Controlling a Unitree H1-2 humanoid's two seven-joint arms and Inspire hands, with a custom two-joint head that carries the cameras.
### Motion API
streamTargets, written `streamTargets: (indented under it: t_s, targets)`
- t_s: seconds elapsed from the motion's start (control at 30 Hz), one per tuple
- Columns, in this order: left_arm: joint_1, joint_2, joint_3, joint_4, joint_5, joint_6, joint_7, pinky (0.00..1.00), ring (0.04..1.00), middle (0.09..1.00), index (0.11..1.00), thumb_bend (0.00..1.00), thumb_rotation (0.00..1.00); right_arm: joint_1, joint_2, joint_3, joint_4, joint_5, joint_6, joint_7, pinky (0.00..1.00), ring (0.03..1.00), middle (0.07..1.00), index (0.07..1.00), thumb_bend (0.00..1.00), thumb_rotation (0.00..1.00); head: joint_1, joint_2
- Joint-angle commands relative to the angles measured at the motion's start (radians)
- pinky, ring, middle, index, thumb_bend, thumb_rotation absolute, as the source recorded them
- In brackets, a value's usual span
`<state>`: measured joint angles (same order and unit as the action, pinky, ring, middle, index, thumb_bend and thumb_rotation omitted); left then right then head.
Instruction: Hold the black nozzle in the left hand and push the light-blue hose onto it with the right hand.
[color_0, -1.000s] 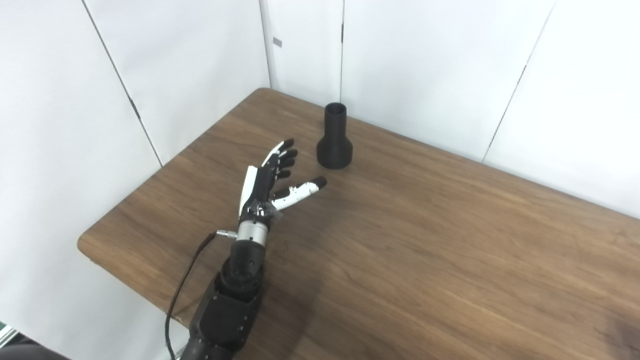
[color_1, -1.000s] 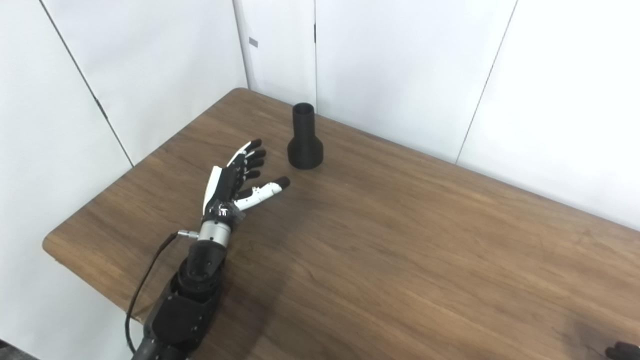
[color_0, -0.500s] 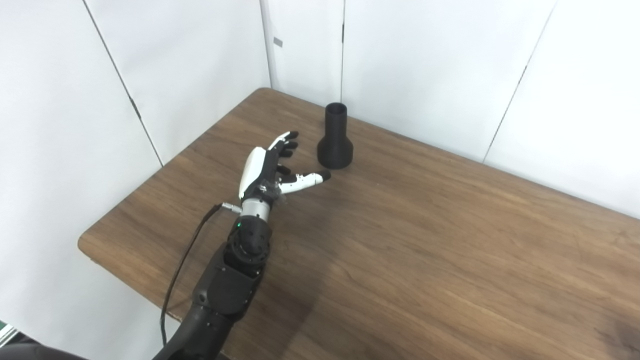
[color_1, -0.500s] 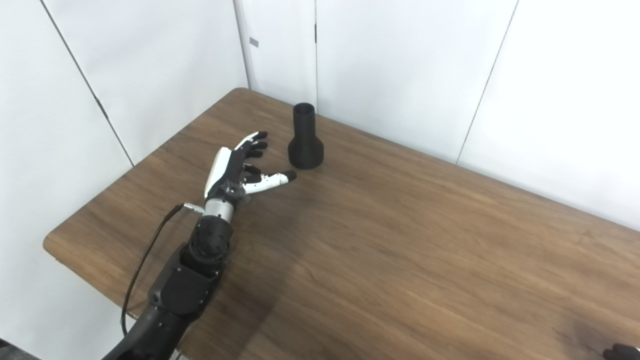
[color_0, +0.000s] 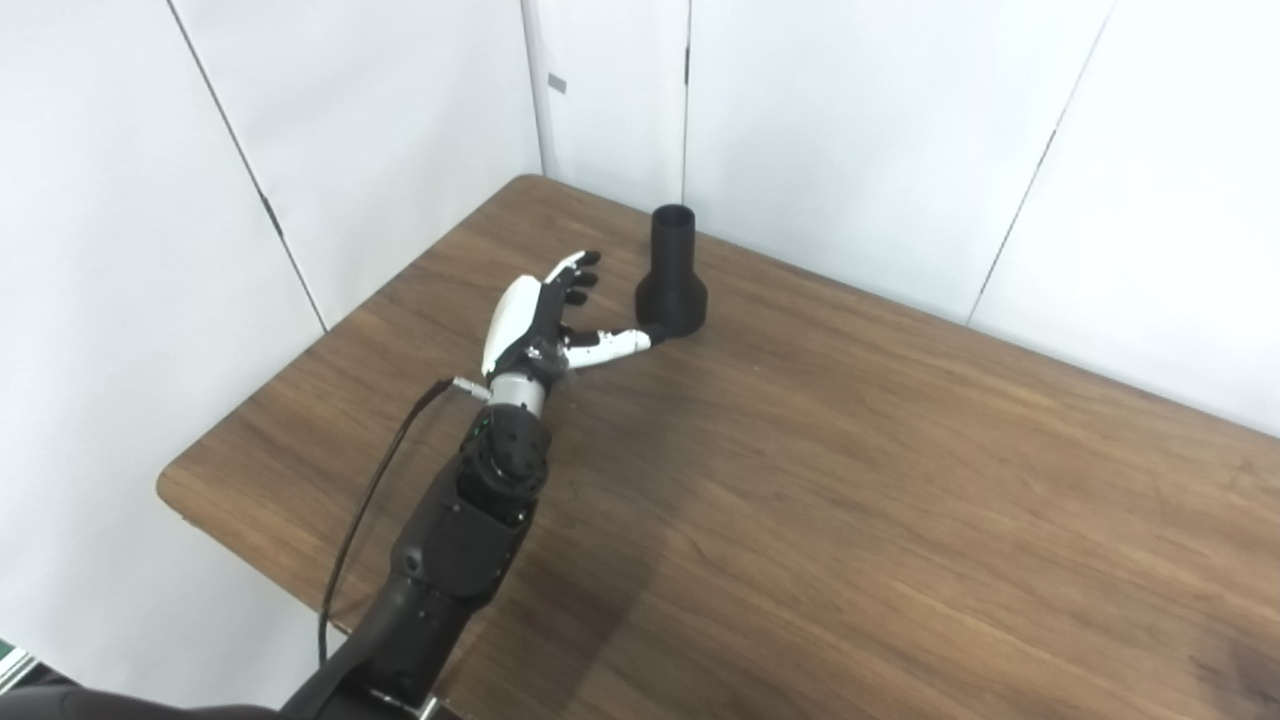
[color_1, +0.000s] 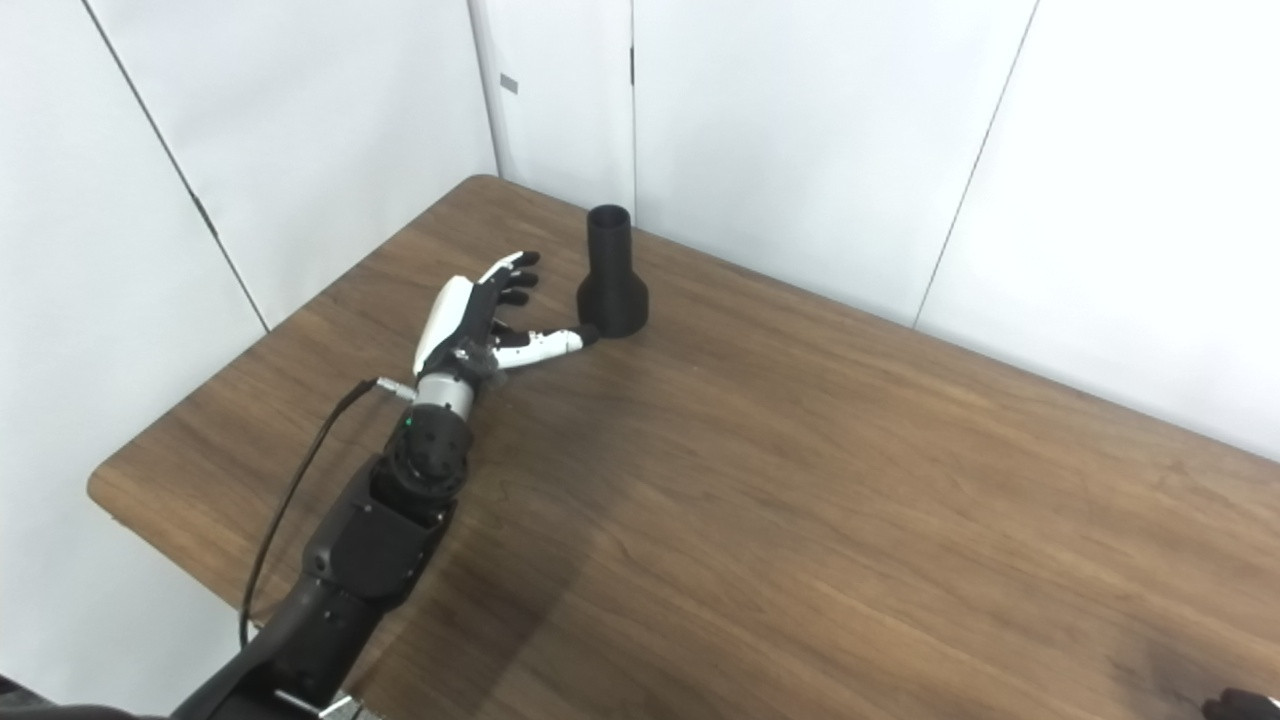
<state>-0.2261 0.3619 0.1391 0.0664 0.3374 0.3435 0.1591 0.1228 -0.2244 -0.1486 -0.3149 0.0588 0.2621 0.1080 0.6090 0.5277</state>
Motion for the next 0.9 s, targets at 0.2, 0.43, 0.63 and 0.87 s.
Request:
streamTargets:
  t_s: [0.2, 0.43, 0.63, 0.87]
  targets:
    - [-0.058, 0.029, -0.064, -0.046, 0.053, 0.117, -0.078, 1.0, 0.916, 0.855, 0.877, 1.0, 0.37, 0.002, -0.011, 0.006, -0.041, -0.008, -0.011, 0.002, 0.48, 0.599, 0.633, 0.607, 0.27, 0.57, -0.01, 0.003]
    - [-0.09, 0.035, -0.078, -0.028, 0.13, 0.126, -0.205, 1.0, 0.962, 0.917, 0.925, 1.0, 0.4, 0.006, -0.008, 0.012, -0.047, -0.023, -0.01, -0.005, 0.48, 0.6, 0.631, 0.607, 0.29, 0.58, -0.02, 0.001]
    - [-0.117, 0.026, -0.067, 0.002, 0.213, 0.126, -0.285, 1.0, 0.963, 0.934, 0.939, 1.0, 0.41, 0.011, 0.001, 0.017, -0.043, -0.029, -0.032, -0.009, 0.46, 0.595, 0.629, 0.605, 0.25, 0.57, -0.038, -0.017]
    - [-0.134, -0.002, -0.034, 0.037, 0.248, 0.126, -0.317, 1.0, 0.97, 0.936, 0.934, 1.0, 0.38, 0.017, 0.01, 0.018, -0.065, -0.037, -0.007, -0.013, 0.46, 0.589, 0.625, 0.603, 0.24, 0.56, -0.054, -0.019]
